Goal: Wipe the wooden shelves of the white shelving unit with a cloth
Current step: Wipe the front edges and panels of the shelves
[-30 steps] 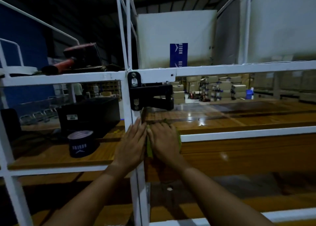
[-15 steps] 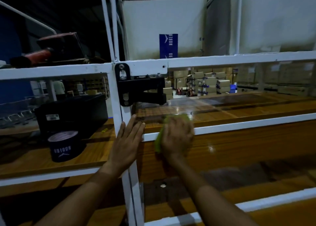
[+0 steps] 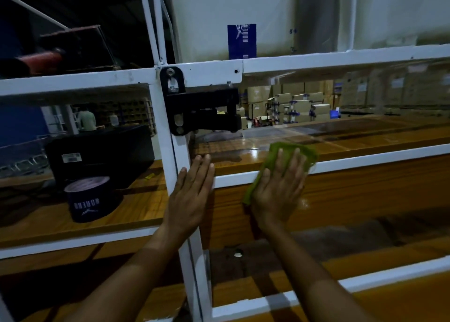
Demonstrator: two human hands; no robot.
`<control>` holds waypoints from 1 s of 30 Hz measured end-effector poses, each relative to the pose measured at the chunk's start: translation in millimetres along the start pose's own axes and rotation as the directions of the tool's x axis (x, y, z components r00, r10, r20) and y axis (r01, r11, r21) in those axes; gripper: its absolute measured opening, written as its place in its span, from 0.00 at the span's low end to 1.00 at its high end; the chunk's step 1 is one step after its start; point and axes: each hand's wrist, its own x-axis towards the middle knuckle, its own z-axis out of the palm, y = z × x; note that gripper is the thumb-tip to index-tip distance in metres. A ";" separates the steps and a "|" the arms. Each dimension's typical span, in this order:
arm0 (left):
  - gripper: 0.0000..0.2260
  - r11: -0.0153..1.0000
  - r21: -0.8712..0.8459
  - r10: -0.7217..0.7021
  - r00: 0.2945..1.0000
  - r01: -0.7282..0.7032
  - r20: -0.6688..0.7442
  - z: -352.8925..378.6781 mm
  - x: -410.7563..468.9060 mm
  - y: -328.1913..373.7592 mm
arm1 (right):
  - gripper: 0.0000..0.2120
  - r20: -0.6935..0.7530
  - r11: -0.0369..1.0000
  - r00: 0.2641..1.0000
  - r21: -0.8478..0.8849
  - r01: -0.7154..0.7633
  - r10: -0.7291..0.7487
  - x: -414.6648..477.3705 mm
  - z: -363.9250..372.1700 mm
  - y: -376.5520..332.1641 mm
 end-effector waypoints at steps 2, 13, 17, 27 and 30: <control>0.27 1.000 0.006 -0.025 0.999 0.025 -0.020 3.9 -0.8 4.9 | 0.28 0.017 0.993 0.993 0.009 0.117 -0.117 -24.4 11.3 -28.1; 0.29 0.991 -0.080 -0.102 0.994 0.105 0.048 2.4 -4.6 22.0 | 0.31 0.159 0.990 0.977 0.015 0.143 -0.144 -88.5 13.1 74.9; 0.28 0.997 -0.046 -0.059 0.997 0.061 0.043 1.7 7.1 22.9 | 0.31 0.004 0.921 0.931 0.147 -0.360 0.364 -25.8 11.3 16.1; 0.27 0.997 -0.080 -0.007 0.999 0.011 0.046 1.7 3.1 22.5 | 0.40 0.175 0.889 0.880 -0.052 0.456 -0.441 -152.3 48.5 30.6; 0.25 0.996 -0.089 -0.022 1.000 0.023 0.019 4.6 3.6 21.5 | 0.34 0.149 0.902 0.899 -0.066 0.426 -0.413 -149.0 48.2 62.1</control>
